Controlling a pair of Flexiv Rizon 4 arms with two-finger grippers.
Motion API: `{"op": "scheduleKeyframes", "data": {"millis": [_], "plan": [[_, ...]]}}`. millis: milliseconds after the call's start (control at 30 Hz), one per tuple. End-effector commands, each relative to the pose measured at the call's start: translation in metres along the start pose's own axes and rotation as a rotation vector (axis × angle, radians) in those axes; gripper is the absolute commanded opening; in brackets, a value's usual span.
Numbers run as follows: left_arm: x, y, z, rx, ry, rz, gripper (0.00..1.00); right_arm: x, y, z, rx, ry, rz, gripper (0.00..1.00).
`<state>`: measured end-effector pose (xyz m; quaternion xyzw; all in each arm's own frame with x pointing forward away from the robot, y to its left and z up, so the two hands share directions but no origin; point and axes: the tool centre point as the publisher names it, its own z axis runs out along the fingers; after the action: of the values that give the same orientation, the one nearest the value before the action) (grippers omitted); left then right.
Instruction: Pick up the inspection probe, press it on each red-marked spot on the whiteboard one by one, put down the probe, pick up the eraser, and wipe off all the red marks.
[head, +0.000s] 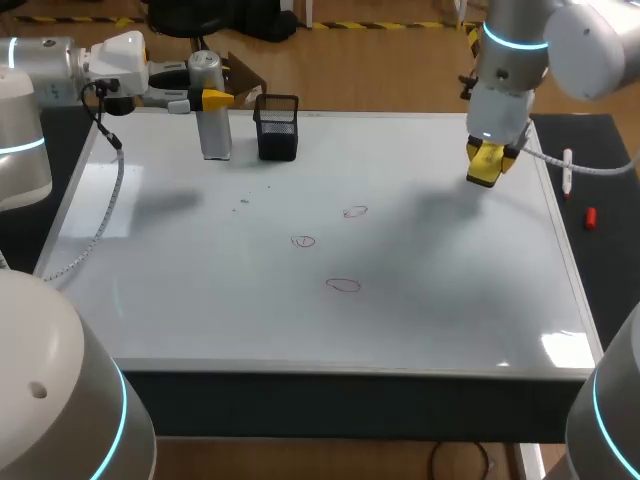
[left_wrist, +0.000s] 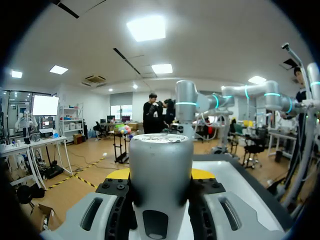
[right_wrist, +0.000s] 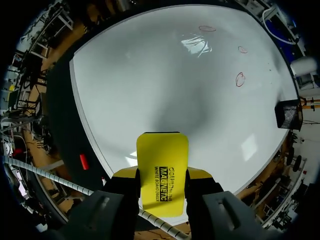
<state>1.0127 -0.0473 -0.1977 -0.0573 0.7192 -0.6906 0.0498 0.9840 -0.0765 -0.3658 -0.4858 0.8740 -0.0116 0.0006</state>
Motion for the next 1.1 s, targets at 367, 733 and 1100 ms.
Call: {"op": "scheduleKeyframes", "data": {"millis": [367, 733, 1100], "plan": [[0.000, -0.001, 0.000, 0.001, -0.001, 0.001, 0.00, 0.003, 0.000, -0.001, 0.003, -0.003, -0.003, 0.00], [0.000, -0.001, 0.000, 0.001, -0.001, 0.001, 0.00, 0.003, 0.000, -0.001, 0.003, -0.003, -0.003, 0.00], [0.060, -0.002, 0.039, 0.026, 0.109, -0.001, 0.00, 0.003, 0.000, -0.001, 0.003, -0.003, -0.003, 0.00]]}}
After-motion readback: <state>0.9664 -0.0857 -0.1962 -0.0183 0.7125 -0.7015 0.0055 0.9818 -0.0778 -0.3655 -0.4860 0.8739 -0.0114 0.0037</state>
